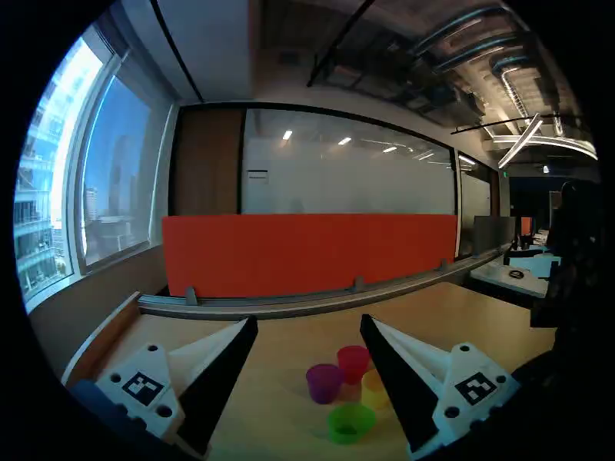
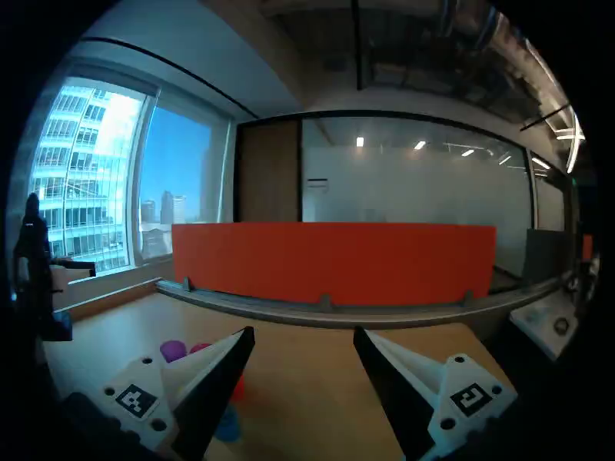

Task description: Pour water

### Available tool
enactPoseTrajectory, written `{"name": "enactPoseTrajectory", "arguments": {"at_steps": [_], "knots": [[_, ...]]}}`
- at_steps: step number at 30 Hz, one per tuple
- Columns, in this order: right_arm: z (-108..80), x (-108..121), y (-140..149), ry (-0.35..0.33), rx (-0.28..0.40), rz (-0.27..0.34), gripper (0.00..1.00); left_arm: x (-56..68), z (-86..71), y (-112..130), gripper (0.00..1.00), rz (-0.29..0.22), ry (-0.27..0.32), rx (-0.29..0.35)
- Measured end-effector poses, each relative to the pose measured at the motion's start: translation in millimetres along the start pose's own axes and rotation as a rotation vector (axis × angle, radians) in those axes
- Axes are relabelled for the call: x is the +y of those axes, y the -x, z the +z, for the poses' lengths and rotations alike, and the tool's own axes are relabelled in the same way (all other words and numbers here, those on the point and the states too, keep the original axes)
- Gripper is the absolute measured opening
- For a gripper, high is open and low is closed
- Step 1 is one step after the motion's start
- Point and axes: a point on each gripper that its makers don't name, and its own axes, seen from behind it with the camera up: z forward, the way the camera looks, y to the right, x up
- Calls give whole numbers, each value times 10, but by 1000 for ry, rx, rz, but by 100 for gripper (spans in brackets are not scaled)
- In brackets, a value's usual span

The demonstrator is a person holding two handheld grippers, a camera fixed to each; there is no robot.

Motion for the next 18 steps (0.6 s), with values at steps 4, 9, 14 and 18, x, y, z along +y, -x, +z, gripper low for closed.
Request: {"name": "enactPoseTrajectory", "arguments": {"at_steps": [4, 9, 14, 18], "knots": [[-18, -111, -54, -76, 8, 4, 100, 102, -2, -32, 99, 4, 51, -1], [-60, -281, -84, -174, 6, -7, 100, 213, -1, -30, 99, 18, 110, -2], [-122, -463, -94, -262, -5, -15, 100, 314, 6, -11, 99, 37, 163, -5], [-124, -532, -102, -290, -9, -21, 100, 368, 8, 14, 99, 47, 192, -4]]}}
